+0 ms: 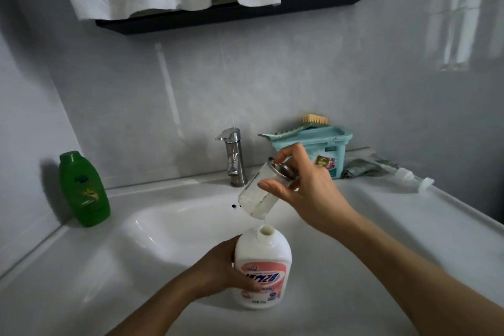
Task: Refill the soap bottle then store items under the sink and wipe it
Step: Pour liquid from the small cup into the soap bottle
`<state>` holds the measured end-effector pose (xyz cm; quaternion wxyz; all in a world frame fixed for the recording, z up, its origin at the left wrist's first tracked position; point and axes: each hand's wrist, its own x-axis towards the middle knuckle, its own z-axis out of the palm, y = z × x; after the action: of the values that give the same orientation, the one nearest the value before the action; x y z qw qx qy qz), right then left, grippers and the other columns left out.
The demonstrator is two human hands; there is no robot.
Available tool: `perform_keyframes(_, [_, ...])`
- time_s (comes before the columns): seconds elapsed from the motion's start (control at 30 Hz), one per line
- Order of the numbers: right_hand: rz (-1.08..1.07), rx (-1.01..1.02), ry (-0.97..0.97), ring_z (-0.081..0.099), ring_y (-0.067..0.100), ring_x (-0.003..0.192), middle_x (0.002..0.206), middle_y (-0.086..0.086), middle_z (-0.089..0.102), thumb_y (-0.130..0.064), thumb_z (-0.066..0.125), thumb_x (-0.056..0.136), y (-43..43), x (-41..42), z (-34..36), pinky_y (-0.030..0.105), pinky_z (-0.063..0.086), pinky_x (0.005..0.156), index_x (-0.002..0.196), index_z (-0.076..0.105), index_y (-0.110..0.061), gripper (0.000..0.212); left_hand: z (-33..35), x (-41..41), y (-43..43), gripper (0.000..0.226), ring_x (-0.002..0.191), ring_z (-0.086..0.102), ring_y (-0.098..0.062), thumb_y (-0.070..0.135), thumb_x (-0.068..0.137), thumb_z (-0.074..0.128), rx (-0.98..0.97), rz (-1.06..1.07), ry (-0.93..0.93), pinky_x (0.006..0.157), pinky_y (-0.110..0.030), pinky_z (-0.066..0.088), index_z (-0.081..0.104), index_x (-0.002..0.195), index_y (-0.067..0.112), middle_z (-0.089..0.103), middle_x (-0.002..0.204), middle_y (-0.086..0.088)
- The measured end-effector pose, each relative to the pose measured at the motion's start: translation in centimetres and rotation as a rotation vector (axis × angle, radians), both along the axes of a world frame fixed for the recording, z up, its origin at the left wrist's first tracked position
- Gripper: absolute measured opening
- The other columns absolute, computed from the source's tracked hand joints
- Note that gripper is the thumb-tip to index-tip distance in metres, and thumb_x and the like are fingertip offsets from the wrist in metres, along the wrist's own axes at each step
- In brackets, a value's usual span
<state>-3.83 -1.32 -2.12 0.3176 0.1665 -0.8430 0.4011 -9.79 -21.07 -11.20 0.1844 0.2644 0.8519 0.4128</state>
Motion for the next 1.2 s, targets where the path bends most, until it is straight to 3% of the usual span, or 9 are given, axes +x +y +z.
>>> perform_keyframes(0.27, [-0.023,0.007,0.017,0.059,0.011,0.075,0.085,-0.008,0.057,-0.063,0.053,0.072,0.04,-0.28,-0.09,0.028,0.052,0.067,0.102,0.037,-0.029,0.049,0.03,-0.01,-0.07,0.066,0.102,0.066,-0.004,0.016,0.064,0.087,-0.010,-0.001,-0.014,0.086,-0.024,0.055,0.058,0.119,0.036,0.071,0.108,0.014])
perform_keyframes(0.5, [-0.021,0.009,0.013,0.060,0.010,0.080,0.091,-0.010,0.056,-0.059,0.056,0.075,0.12,-0.38,-0.16,0.024,0.052,0.072,0.107,0.038,-0.025,0.050,0.11,0.11,0.04,0.061,0.098,0.067,-0.003,0.014,0.064,0.087,-0.016,0.003,-0.002,0.081,-0.018,0.055,0.060,0.114,0.037,0.072,0.104,0.016])
perform_keyframes(0.77, [-0.025,0.003,0.025,0.059,0.007,0.078,0.085,-0.014,0.053,-0.061,0.055,0.074,0.07,-0.44,-0.24,0.024,0.052,0.070,0.105,0.037,-0.027,0.049,0.30,0.34,0.04,0.058,0.096,0.066,0.001,0.019,0.064,0.087,-0.030,-0.009,0.023,0.076,-0.013,0.053,0.059,0.110,0.039,0.071,0.103,0.018])
perform_keyframes(0.9, [-0.028,-0.008,0.018,0.058,0.006,0.077,0.083,-0.017,0.052,-0.059,0.056,0.074,-0.01,-0.37,-0.25,0.018,0.049,0.069,0.104,0.038,-0.025,0.049,0.31,0.38,0.00,0.058,0.096,0.065,0.004,0.018,0.066,0.086,-0.032,-0.012,0.029,0.073,-0.010,0.052,0.058,0.112,0.039,0.070,0.105,0.017])
perform_keyframes(1.2, [-0.017,0.000,0.013,0.058,0.006,0.079,0.090,-0.012,0.053,-0.058,0.055,0.074,-0.15,-0.14,-0.12,0.017,0.052,0.069,0.104,0.037,-0.025,0.048,0.16,0.24,-0.02,0.059,0.092,0.065,0.006,0.015,0.066,0.087,-0.022,-0.010,0.023,0.069,-0.008,0.050,0.059,0.113,0.038,0.072,0.103,0.017])
